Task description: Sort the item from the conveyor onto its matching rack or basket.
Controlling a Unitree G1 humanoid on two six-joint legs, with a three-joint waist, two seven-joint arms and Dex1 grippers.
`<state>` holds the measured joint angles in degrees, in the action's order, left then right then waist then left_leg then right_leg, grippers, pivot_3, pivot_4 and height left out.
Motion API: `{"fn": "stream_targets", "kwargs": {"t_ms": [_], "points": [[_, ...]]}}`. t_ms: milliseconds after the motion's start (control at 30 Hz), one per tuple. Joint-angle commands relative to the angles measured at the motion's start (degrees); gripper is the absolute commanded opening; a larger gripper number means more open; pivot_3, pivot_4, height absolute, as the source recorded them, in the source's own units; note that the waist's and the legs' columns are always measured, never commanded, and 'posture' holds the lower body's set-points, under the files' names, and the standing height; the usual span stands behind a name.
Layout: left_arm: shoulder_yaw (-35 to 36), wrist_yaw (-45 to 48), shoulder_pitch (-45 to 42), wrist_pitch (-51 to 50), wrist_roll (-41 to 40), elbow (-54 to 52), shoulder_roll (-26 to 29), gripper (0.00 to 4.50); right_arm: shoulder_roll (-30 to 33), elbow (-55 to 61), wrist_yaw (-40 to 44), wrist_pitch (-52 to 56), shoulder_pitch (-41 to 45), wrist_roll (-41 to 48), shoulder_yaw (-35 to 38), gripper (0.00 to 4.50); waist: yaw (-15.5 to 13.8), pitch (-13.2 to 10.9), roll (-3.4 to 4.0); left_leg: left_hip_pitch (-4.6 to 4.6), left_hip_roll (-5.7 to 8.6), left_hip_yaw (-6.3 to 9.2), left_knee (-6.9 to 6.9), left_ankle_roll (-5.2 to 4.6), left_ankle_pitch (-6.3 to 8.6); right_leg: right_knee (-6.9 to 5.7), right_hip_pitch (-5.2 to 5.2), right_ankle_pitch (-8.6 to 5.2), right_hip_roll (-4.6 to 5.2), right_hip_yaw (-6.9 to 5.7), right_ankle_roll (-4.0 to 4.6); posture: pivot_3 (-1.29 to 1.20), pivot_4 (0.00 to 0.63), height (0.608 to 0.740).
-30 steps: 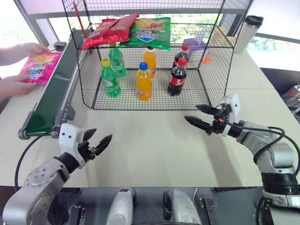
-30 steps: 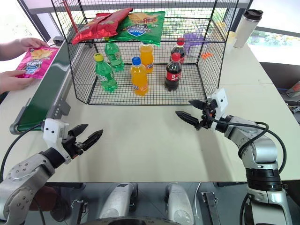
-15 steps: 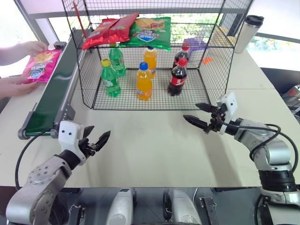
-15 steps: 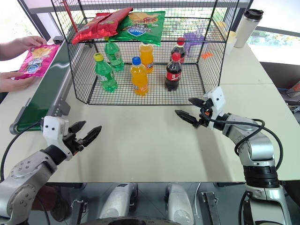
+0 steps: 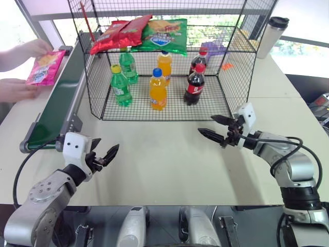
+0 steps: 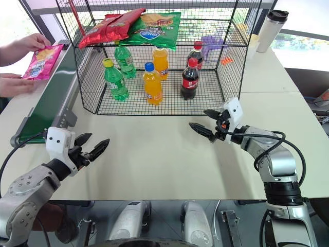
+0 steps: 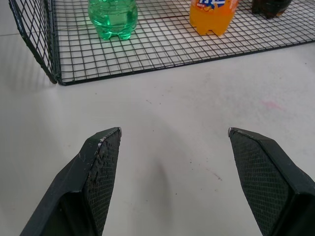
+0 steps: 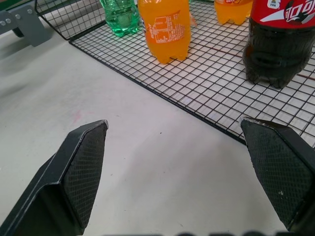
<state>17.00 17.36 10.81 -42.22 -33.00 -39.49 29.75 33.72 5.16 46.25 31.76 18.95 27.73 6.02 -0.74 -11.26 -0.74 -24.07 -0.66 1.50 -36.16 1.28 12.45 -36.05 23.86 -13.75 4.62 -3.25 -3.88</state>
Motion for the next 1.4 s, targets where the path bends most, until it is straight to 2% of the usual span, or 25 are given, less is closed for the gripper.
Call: {"fn": "stream_targets", "kwargs": {"t_ms": [33,1000,1200,1300,1400], "points": [[0.5,-0.3,-0.2,0.4,0.7,-1.3,0.4,3.62,-0.5,0.2,-0.6,-1.9,1.4,-0.3,0.7,4.42,0.0,0.0,0.00,0.00,0.00,0.00,0.00,0.00,0.00,0.00,0.00,0.00,0.00,0.00,0.00,0.00,0.150,0.740],[0.3,-1.2,1.1,0.8,2.8,-3.0,-0.6,3.62,-0.7,-3.0,0.0,-3.5,3.2,-2.4,0.0,4.42,0.0,0.0,0.00,0.00,0.03,-0.01,-0.01,0.00,0.00,-0.03,0.00,0.01,-0.01,0.00,-0.01,0.00,0.150,0.740],[4.7,-2.3,5.4,1.7,2.6,-7.5,-1.6,3.62,-0.2,-6.4,3.4,-3.4,6.7,-1.9,-0.6,4.42,0.3,0.0,0.00,0.01,0.02,-0.07,-0.01,0.00,0.00,-0.03,0.03,0.02,-0.01,0.05,0.00,0.00,0.150,0.740],[8.6,-3.1,9.0,4.4,7.4,-10.3,-0.4,3.62,-0.1,-7.2,6.4,-1.3,9.0,-0.6,-1.6,4.42,0.1,0.0,0.00,0.00,-0.02,-0.07,0.01,0.00,0.00,-0.05,0.08,0.02,-0.06,0.05,0.02,0.00,0.150,0.740],[12.8,-1.4,17.0,11.5,19.1,-12.0,4.1,3.62,-0.3,-7.0,9.4,2.4,12.0,2.1,-2.0,4.42,0.2,0.0,-0.01,-0.01,-0.04,-0.08,0.01,-0.01,0.00,-0.06,0.12,0.03,-0.10,0.05,0.05,0.00,0.150,0.740]]}}
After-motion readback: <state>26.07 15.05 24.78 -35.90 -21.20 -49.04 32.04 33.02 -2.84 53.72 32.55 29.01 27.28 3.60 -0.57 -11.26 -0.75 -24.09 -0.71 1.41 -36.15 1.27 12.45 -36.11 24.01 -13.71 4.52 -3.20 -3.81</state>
